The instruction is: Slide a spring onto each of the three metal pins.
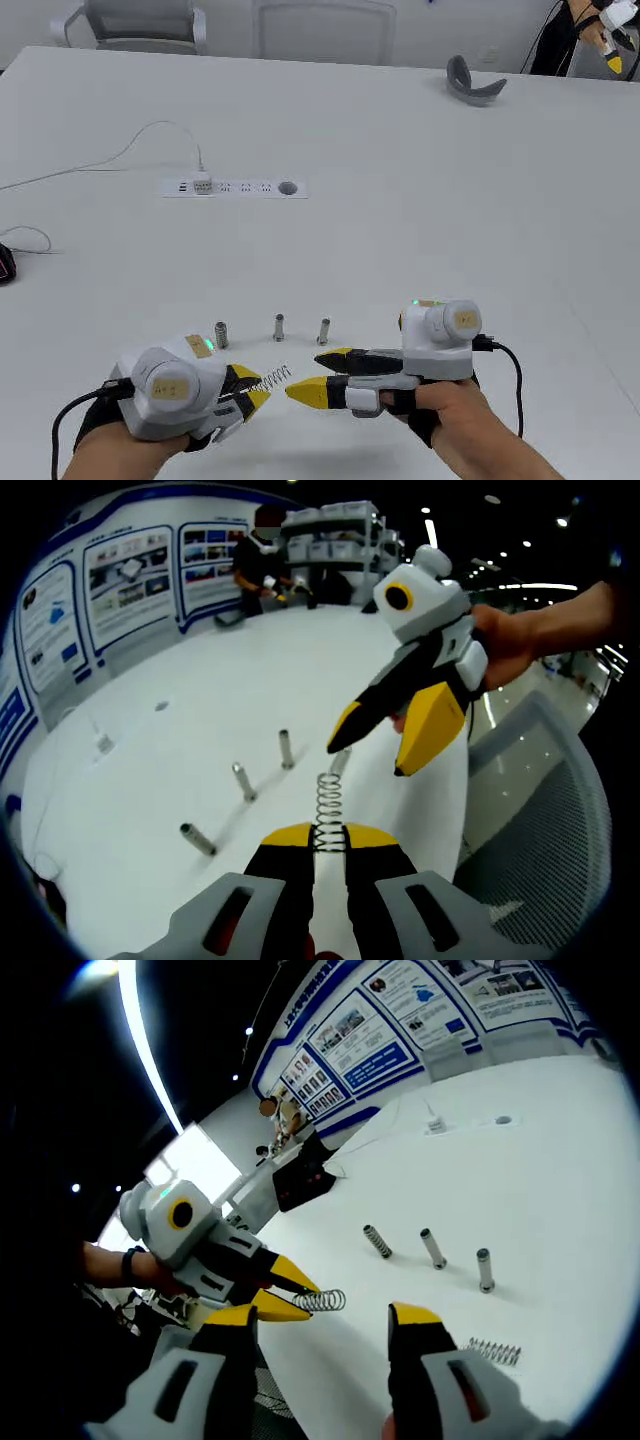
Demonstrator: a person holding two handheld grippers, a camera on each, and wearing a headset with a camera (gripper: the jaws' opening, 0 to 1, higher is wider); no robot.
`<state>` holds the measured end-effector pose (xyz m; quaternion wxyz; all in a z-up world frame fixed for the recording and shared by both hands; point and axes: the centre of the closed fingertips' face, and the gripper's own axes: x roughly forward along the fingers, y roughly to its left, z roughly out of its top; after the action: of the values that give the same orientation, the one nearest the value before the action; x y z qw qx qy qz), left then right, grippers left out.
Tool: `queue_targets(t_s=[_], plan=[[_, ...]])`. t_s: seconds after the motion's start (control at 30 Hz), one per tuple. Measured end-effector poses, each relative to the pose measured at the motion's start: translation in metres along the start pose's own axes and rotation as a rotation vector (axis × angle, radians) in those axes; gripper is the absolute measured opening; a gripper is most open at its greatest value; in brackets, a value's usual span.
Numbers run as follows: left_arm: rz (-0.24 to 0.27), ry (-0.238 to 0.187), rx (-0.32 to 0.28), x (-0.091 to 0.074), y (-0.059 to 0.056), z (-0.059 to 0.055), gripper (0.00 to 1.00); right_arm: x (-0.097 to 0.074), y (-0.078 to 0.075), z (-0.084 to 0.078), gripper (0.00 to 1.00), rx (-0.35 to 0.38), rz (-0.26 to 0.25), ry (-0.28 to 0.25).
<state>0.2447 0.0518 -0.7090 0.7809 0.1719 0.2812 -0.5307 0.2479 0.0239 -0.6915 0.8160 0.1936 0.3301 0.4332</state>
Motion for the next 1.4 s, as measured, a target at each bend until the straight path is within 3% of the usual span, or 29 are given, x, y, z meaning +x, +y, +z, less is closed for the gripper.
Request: queue_targets(t_s=[0.23, 0.4, 1.0, 1.23, 1.4], plan=[[-0.018, -0.013, 0.03, -0.001, -0.008, 0.008, 0.1, 0.009, 0.009, 0.001, 0.39, 0.084, 0.071, -0.018], [-0.026, -0.02, 0.044, -0.002, -0.011, 0.013, 0.1, 0.012, 0.012, 0.002, 0.3, 0.116, 0.09, -0.031], [-0.049, -0.019, 0.081, 0.0, -0.016, 0.016, 0.1, 0.004, 0.007, -0.001, 0.16, 0.155, 0.086, -0.032], [-0.055, -0.017, 0.097, -0.001, -0.015, 0.017, 0.1, 0.003, 0.012, 0.003, 0.13, 0.165, 0.109, -0.039], [-0.066, -0.013, 0.112, -0.001, -0.016, 0.019, 0.1, 0.001, 0.016, 0.006, 0.13, 0.133, 0.115, -0.011]])
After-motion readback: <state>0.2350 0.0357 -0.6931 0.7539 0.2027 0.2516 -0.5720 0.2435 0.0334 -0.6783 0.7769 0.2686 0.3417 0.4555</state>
